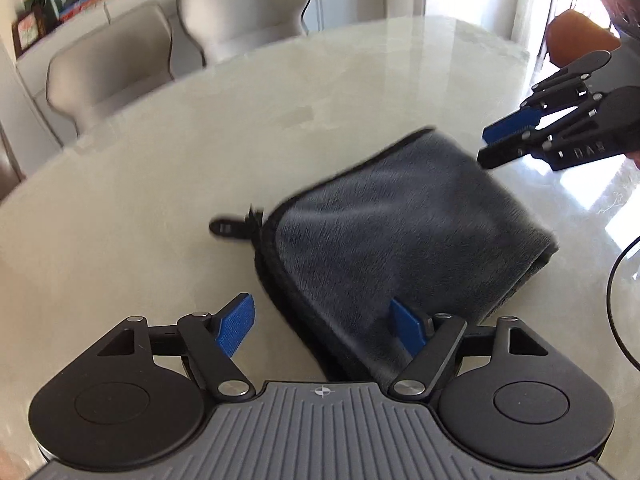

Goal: Fold towel

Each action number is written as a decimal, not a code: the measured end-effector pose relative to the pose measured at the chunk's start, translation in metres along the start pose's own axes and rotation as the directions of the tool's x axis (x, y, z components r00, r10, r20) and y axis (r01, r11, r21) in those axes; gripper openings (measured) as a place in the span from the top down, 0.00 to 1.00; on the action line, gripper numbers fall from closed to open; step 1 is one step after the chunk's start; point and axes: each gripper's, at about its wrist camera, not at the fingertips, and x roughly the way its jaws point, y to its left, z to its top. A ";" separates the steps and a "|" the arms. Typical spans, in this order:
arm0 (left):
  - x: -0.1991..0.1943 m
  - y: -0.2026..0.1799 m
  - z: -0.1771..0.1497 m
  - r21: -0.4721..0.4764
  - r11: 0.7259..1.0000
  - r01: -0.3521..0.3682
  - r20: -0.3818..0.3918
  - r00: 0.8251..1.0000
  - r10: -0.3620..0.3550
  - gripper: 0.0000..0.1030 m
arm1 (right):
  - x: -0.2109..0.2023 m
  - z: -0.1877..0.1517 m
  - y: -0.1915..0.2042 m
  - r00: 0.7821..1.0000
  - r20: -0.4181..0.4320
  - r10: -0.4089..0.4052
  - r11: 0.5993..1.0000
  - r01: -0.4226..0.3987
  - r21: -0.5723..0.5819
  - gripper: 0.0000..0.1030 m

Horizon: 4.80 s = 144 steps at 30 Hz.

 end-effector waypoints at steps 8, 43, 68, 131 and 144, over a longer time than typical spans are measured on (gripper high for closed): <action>0.008 -0.012 0.014 0.056 0.998 0.012 0.002 1.000 -0.012 0.25 | -0.006 -0.044 0.065 0.998 -0.053 0.035 0.976 -0.045 -0.213 0.72; 0.003 -0.029 -0.028 -0.006 0.995 0.097 -0.018 0.995 -0.097 0.26 | -0.006 -0.014 0.040 0.994 -0.041 0.098 0.988 -0.102 -0.113 0.64; -0.015 -0.038 -0.030 -0.088 0.996 0.013 0.004 1.000 -0.013 0.25 | -0.001 0.009 0.019 0.998 -0.045 -0.035 0.998 0.032 -0.056 0.52; -0.168 -0.113 -0.092 -0.557 0.806 -0.200 -0.010 0.972 0.234 0.12 | -0.169 -0.077 0.123 0.958 -0.064 -0.280 0.821 0.273 0.501 0.01; -0.170 -0.109 -0.092 -0.547 0.800 -0.248 -0.026 0.960 0.280 0.13 | -0.161 -0.066 0.143 0.918 -0.103 -0.384 0.847 0.395 0.356 0.01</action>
